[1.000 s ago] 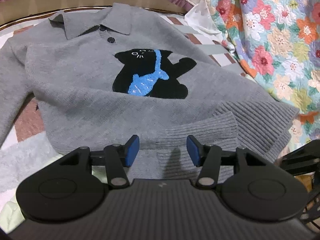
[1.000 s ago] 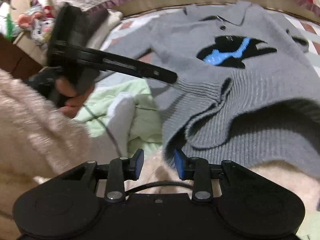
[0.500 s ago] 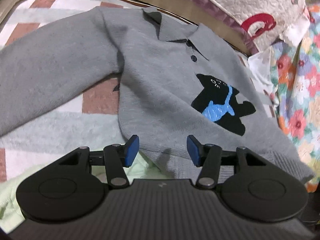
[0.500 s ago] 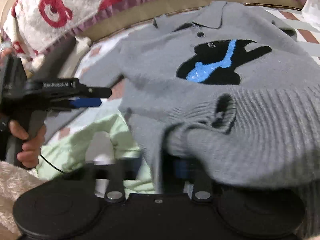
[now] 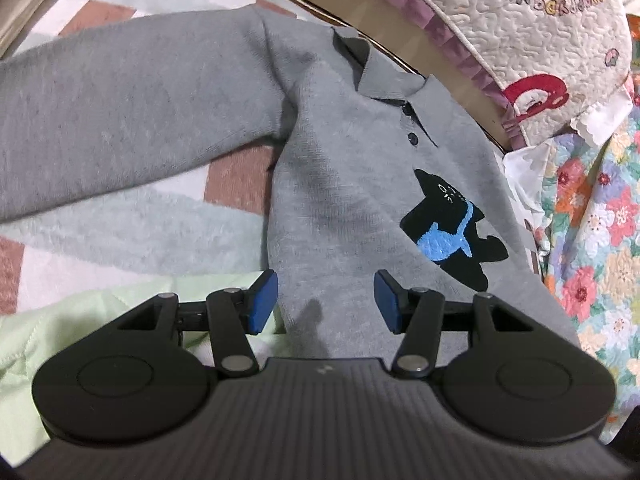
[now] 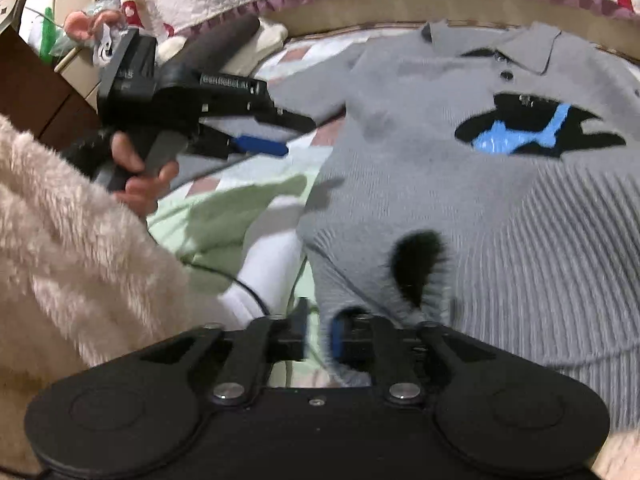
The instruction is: Fold clothes
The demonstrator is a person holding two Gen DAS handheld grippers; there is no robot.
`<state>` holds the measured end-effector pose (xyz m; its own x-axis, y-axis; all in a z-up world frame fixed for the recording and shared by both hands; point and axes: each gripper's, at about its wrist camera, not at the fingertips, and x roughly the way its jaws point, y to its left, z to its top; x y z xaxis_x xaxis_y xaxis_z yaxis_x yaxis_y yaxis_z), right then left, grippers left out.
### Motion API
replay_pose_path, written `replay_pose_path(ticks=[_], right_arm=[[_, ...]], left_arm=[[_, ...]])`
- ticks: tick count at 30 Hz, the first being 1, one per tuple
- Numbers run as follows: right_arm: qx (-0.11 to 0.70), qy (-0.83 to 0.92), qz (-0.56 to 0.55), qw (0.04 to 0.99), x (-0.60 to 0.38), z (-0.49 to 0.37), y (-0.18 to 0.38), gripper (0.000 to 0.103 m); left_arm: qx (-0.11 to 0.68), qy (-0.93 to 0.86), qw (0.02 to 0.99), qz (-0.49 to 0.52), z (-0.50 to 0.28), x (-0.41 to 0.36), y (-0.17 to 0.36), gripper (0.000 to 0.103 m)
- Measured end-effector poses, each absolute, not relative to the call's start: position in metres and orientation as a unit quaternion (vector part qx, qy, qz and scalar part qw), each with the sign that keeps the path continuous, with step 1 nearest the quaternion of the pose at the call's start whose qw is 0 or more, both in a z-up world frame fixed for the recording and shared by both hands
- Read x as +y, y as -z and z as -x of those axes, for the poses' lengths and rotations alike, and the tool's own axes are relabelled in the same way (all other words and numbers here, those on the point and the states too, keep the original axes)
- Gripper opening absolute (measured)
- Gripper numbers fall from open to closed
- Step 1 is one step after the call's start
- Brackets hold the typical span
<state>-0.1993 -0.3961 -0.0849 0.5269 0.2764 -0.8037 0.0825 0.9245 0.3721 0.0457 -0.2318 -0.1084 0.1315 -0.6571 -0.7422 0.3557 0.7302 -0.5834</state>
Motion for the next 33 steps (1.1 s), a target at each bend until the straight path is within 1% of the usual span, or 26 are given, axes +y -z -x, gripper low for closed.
replay_pose_path(ticks=[1, 2, 3, 4, 5, 6, 8, 10, 13, 14, 16, 17, 18, 19, 20, 24, 26, 28, 29, 30, 33], right_arm=[[0.485, -0.054, -0.175, 0.855, -0.393, 0.196, 0.086, 0.038], [0.486, -0.051, -0.164, 0.857, -0.389, 0.194, 0.087, 0.040], [0.488, -0.048, -0.153, 0.858, -0.386, 0.191, 0.089, 0.040], [0.486, -0.042, -0.148, 0.861, -0.385, 0.190, 0.090, 0.035], [0.479, -0.046, -0.145, 0.865, -0.383, 0.189, 0.089, 0.010], [0.465, -0.071, -0.156, 0.869, -0.382, 0.190, 0.083, 0.007], [0.440, -0.143, -0.237, 0.854, -0.388, 0.197, 0.068, 0.007], [0.426, -0.202, -0.288, 0.834, -0.388, 0.208, 0.055, 0.007], [0.483, -0.171, -0.216, 0.831, -0.371, 0.217, 0.061, 0.007], [0.503, -0.151, -0.212, 0.824, -0.372, 0.219, 0.068, 0.009], [0.527, -0.156, -0.256, 0.796, -0.381, 0.222, 0.074, 0.012], [0.533, -0.166, -0.273, 0.783, -0.384, 0.225, 0.070, 0.020], [0.535, -0.179, -0.276, 0.778, -0.385, 0.229, 0.061, 0.037], [0.533, -0.187, -0.264, 0.781, -0.387, 0.232, 0.050, 0.043], [0.532, -0.194, -0.252, 0.785, -0.390, 0.234, 0.039, 0.044], [0.495, -0.152, -0.186, 0.835, -0.437, 0.235, -0.013, 0.045], [0.470, -0.116, -0.159, 0.861, -0.467, 0.220, -0.039, 0.045], [0.442, -0.096, -0.129, 0.882, -0.488, 0.196, -0.057, 0.045], [0.433, -0.091, -0.116, 0.889, -0.496, 0.178, -0.061, 0.048], [0.429, -0.096, -0.103, 0.892, -0.500, 0.159, -0.061, 0.051], [0.453, -0.115, -0.096, 0.879, -0.499, 0.102, -0.033, 0.052]], left_arm=[[0.561, 0.341, 0.742, 0.134, -0.046, -0.231, 0.108, 0.052], [0.559, 0.339, 0.744, 0.134, -0.047, -0.230, 0.107, 0.052], [0.557, 0.337, 0.747, 0.135, -0.047, -0.229, 0.107, 0.052], [0.555, 0.335, 0.749, 0.135, -0.047, -0.229, 0.106, 0.052], [0.550, 0.330, 0.755, 0.136, -0.048, -0.227, 0.105, 0.052], [0.544, 0.325, 0.762, 0.136, -0.049, -0.222, 0.102, 0.052], [0.526, 0.310, 0.780, 0.137, -0.051, -0.211, 0.095, 0.052], [0.509, 0.290, 0.798, 0.139, -0.055, -0.196, 0.088, 0.052], [0.503, 0.259, 0.812, 0.145, -0.061, -0.180, 0.086, 0.052], [0.505, 0.250, 0.813, 0.146, -0.062, -0.176, 0.088, 0.052], [0.508, 0.237, 0.815, 0.144, -0.065, -0.170, 0.091, 0.052], [0.507, 0.230, 0.819, 0.140, -0.067, -0.168, 0.093, 0.052], [0.506, 0.223, 0.822, 0.134, -0.068, -0.165, 0.094, 0.052], [0.505, 0.215, 0.826, 0.129, -0.069, -0.163, 0.096, 0.052], [0.502, 0.211, 0.830, 0.121, -0.070, -0.161, 0.098, 0.052], [0.479, 0.206, 0.849, 0.086, -0.070, -0.160, 0.104, 0.054], [0.464, 0.209, 0.859, 0.053, -0.068, -0.166, 0.106, 0.058], [0.466, 0.211, 0.859, 0.018, -0.065, -0.172, 0.110, 0.059], [0.471, 0.208, 0.857, 0.014, -0.063, -0.172, 0.112, 0.059], [0.481, 0.202, 0.853, 0.030, -0.063, -0.166, 0.115, 0.059], [0.516, 0.173, 0.829, 0.129, -0.062, -0.138, 0.129, 0.059]])
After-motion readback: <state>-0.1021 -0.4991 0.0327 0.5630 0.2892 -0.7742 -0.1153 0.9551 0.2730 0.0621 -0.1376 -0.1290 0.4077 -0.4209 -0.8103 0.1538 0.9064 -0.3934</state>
